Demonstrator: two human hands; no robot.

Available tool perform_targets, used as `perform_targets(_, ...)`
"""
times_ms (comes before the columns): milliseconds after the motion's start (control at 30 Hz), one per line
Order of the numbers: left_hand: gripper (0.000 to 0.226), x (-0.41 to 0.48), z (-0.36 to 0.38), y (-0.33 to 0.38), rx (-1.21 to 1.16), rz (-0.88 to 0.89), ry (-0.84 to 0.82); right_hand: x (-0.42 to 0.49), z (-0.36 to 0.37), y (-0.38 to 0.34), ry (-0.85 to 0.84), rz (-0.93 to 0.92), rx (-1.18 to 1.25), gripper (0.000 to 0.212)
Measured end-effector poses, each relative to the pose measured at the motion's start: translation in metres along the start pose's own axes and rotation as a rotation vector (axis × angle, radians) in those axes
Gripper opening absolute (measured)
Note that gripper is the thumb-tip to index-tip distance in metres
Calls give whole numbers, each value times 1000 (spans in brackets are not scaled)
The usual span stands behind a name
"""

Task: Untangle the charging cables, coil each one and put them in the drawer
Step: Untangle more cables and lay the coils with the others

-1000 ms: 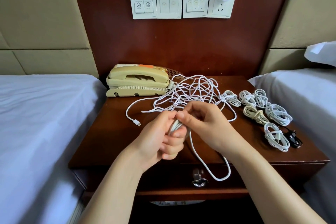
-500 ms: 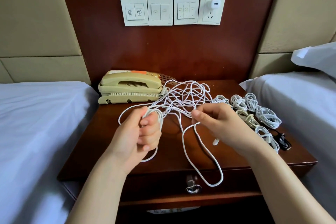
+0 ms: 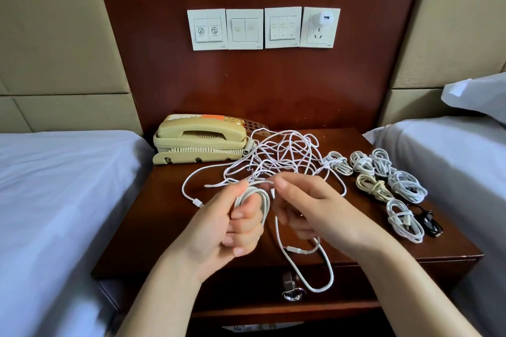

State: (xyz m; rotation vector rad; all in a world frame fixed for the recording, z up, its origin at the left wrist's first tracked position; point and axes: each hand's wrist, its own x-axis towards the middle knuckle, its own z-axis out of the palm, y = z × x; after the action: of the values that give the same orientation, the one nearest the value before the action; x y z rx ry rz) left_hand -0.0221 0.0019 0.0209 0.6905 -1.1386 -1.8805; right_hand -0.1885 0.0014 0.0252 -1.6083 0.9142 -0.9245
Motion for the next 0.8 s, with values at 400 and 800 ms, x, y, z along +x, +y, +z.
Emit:
perform_targets(400,43,3,5,1,-46,65,51,2,18,-11,165,-14,26,40)
perform_targets(800,46,-3,8,12,-115,136,108,10,37,-18,123,136,660,34)
